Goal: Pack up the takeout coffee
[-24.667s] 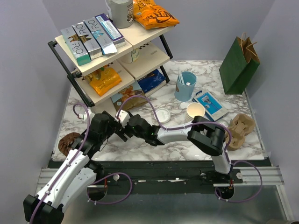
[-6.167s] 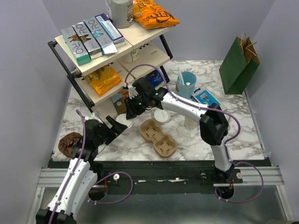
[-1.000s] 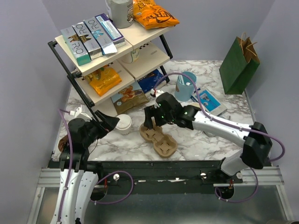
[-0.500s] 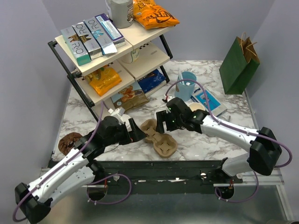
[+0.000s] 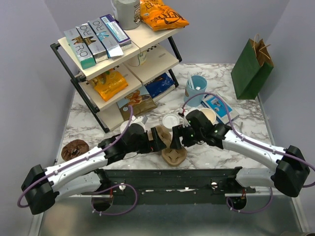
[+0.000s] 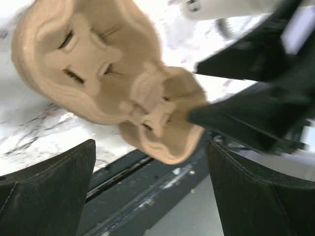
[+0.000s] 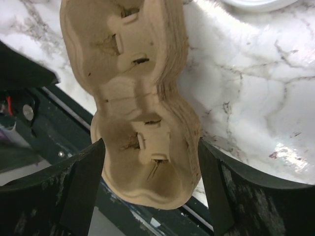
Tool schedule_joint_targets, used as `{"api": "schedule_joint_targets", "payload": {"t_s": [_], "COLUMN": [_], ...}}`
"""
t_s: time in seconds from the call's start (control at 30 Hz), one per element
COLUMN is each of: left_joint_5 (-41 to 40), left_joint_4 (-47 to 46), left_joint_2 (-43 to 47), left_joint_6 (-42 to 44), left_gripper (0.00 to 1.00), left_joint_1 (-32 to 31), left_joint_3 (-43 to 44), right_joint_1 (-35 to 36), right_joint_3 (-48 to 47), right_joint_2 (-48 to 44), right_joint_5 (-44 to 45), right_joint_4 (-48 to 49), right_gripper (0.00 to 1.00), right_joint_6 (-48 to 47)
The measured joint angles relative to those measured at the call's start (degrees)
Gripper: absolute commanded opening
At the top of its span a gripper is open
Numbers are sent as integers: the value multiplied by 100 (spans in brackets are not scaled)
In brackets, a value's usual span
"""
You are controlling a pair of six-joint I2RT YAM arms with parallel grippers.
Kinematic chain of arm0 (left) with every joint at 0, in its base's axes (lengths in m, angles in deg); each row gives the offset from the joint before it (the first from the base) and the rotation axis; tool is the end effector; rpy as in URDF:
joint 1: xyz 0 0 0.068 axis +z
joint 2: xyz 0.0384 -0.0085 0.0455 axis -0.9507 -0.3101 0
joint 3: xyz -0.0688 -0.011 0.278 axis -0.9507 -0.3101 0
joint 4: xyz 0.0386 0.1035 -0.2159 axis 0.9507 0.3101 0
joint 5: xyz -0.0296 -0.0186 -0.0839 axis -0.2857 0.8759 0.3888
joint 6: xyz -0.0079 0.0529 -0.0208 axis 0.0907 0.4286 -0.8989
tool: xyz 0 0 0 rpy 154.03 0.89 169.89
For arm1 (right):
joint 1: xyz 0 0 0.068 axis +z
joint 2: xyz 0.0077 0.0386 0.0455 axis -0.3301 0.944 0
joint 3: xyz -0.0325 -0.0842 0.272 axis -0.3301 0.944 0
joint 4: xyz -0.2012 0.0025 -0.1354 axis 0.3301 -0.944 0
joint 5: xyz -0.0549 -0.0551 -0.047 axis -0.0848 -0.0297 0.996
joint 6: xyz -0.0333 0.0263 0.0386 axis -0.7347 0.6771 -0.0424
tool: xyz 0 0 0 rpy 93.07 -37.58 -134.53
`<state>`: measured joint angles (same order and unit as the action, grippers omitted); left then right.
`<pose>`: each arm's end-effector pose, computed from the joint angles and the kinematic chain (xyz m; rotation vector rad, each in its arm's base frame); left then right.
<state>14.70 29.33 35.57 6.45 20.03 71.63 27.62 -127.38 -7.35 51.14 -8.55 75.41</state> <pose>0.1068 -0.1387 0.2488 -0.1091 2.4105 -1.0536 0.1528 0.1743 0.2512 -0.5201 2.5154 0.7772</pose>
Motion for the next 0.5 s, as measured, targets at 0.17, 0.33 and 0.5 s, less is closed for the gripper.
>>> {"api": "schedule_joint_targets", "payload": {"t_s": [0.17, 0.33, 0.5], "left_joint_5": [-197, -291, -343], "left_joint_4": [-7, -92, -188], "left_joint_2": [-612, -785, -994], "left_joint_6": [2, 0, -24], "left_gripper": [99, 95, 84], "left_joint_1": [-195, -256, -267], "left_joint_3": [44, 70, 74], "right_joint_1": [-63, -168, -201], "right_joint_3": [114, 295, 345], "right_joint_2": [-26, -192, -361], "right_joint_5": [-282, -555, -789], "right_joint_4": [44, 133, 157], "right_gripper": [81, 80, 80], "right_joint_6": [7, 72, 142]}}
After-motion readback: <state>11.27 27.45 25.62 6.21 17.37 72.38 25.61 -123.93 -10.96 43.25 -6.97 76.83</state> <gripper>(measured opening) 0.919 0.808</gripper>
